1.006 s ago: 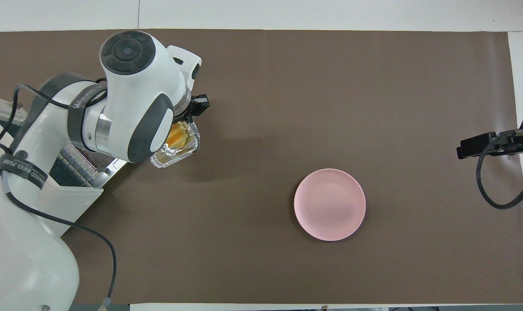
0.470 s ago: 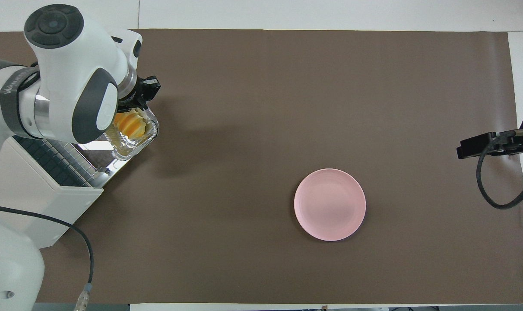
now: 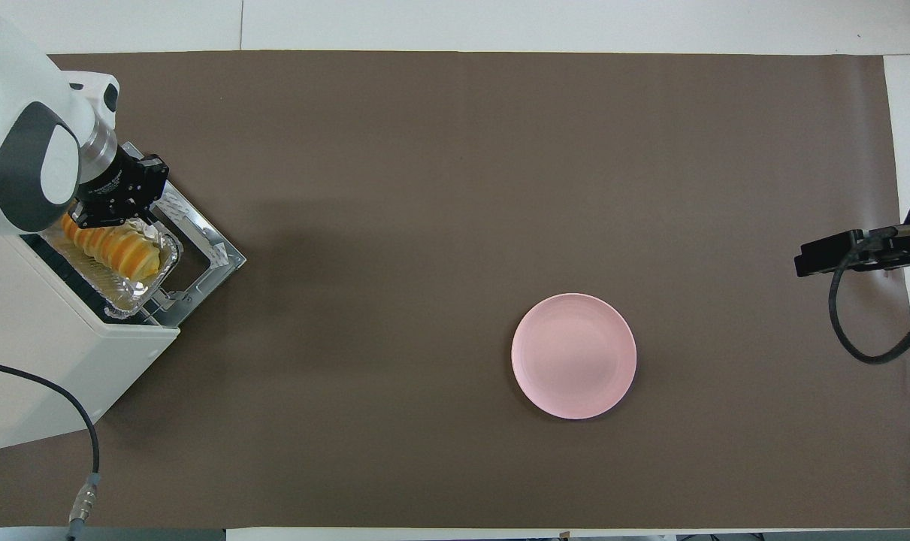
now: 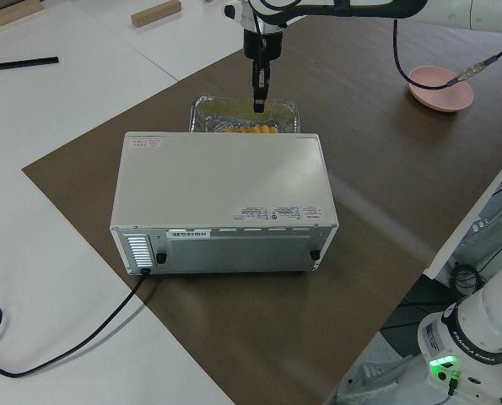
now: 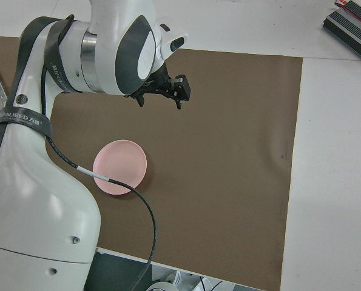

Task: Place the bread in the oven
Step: 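Lower the foil tray into the toaster oven with the left gripper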

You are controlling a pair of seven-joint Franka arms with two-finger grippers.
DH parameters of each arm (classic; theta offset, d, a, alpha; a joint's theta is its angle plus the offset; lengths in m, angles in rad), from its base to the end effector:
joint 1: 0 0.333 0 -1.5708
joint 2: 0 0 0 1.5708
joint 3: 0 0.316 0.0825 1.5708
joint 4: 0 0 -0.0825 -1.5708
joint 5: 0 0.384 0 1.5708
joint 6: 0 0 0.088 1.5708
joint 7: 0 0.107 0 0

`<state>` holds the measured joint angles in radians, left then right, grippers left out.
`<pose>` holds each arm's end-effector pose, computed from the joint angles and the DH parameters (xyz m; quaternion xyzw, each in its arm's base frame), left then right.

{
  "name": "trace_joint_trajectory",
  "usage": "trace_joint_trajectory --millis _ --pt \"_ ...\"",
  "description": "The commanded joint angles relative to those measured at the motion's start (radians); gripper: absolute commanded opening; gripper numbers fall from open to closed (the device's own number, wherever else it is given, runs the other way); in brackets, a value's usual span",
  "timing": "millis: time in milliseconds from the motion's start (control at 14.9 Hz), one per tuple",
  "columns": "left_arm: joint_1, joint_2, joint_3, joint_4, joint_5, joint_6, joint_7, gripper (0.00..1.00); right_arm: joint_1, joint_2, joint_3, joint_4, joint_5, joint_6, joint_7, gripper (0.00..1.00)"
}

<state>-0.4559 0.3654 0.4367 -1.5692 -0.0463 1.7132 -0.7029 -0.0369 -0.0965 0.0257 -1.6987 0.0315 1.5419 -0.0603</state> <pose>0.6361 -0.0483 0.4339 -0.9367 -0.3332 0.0682 0.0837 0.5195 -0.0017 0.6138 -0.9991 -0.0244 0.0296 0.0156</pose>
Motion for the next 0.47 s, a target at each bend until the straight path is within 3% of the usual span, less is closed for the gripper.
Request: trace_joint_trajectory --millis 0,403 --pt "-0.006 -0.057 0.013 -0.096 0.039 -0.004 -0.012 0.0 -0.017 -0.017 0.011 -0.01 -0.013 -0.009 -0.018 1.0" --pt "0.013 -0.086 0.036 -0.172 0.083 0.029 -0.018 0.0 -0.017 -0.017 0.011 -0.01 -0.013 -0.009 -0.018 1.0"
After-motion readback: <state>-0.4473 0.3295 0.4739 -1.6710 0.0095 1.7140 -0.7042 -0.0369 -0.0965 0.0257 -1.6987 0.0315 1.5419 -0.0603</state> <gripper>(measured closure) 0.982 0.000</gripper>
